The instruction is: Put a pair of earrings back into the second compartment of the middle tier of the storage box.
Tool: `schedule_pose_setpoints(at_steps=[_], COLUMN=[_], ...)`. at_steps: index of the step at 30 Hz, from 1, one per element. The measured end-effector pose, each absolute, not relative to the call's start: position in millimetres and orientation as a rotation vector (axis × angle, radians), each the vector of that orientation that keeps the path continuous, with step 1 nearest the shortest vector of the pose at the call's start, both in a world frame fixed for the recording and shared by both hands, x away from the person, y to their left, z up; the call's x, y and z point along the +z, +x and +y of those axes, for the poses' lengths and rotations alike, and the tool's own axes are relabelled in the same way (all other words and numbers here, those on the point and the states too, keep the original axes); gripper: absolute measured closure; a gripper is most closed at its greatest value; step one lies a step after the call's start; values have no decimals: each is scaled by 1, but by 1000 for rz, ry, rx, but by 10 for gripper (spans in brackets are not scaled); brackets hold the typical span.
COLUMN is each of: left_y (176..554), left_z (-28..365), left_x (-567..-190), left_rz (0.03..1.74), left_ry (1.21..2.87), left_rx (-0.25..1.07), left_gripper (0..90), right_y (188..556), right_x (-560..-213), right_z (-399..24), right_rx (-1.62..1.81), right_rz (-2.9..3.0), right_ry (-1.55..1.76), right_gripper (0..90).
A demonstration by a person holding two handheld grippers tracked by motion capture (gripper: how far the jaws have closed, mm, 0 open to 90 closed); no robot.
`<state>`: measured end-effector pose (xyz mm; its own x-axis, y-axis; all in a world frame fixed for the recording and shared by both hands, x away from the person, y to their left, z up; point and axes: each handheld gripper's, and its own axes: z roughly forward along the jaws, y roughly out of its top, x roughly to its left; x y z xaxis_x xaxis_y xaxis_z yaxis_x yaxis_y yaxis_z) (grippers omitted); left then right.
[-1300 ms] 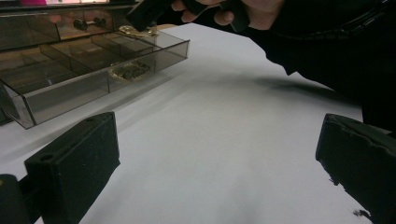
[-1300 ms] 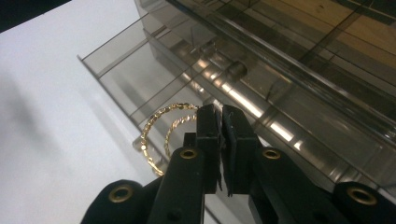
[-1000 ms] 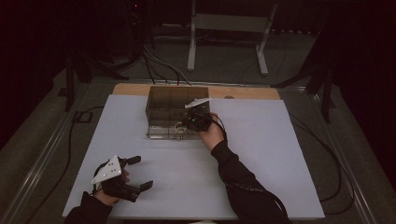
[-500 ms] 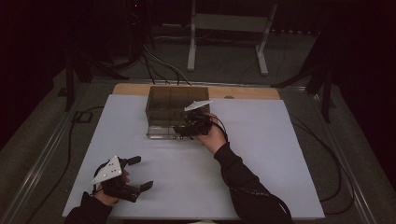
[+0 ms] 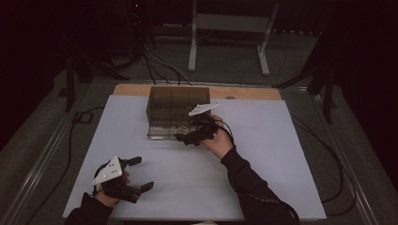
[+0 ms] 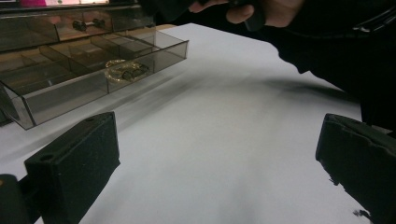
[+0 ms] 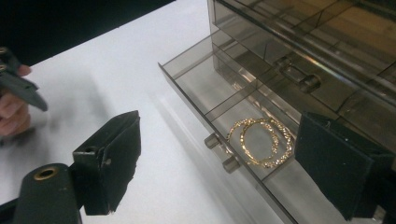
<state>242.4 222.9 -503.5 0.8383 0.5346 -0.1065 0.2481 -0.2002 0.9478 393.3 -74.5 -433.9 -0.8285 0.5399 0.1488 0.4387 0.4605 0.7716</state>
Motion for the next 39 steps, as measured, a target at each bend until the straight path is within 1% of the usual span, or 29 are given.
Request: schedule_pose_setpoints(at_steps=[1, 4, 8, 11, 16, 23, 28, 39], left_y=[242, 242, 242, 242, 242, 242, 242, 242], left_z=[223, 223, 225, 225, 224, 224, 224, 224], left_x=[-504, -503, -503, -503, -503, -504, -504, -503], left_rz=[596, 601, 605, 606, 607, 607, 607, 606], left_ry=[1791, 1787, 1788, 1783, 1783, 1789, 1790, 1794], left_rx=[288, 291, 295, 295, 293, 297, 298, 301], left_gripper=[4, 4, 4, 4, 4, 4, 4, 4], right_y=[390, 386, 380, 377, 368, 357, 348, 329], right_x=[-430, -425, -420, -419, -421, -430, -444, -467], right_z=[-79, -87, -98, -104, -126, -147, -166, -190], right_rx=[1327, 1354, 1362, 1351, 1344, 1349, 1354, 1343], right_rz=[2585, 2581, 2552, 2547, 2519, 2480, 2477, 2488], right_ry=[859, 852, 851, 847, 859, 866, 896, 943], right_gripper=[96, 24, 2, 0, 0, 0, 0, 0])
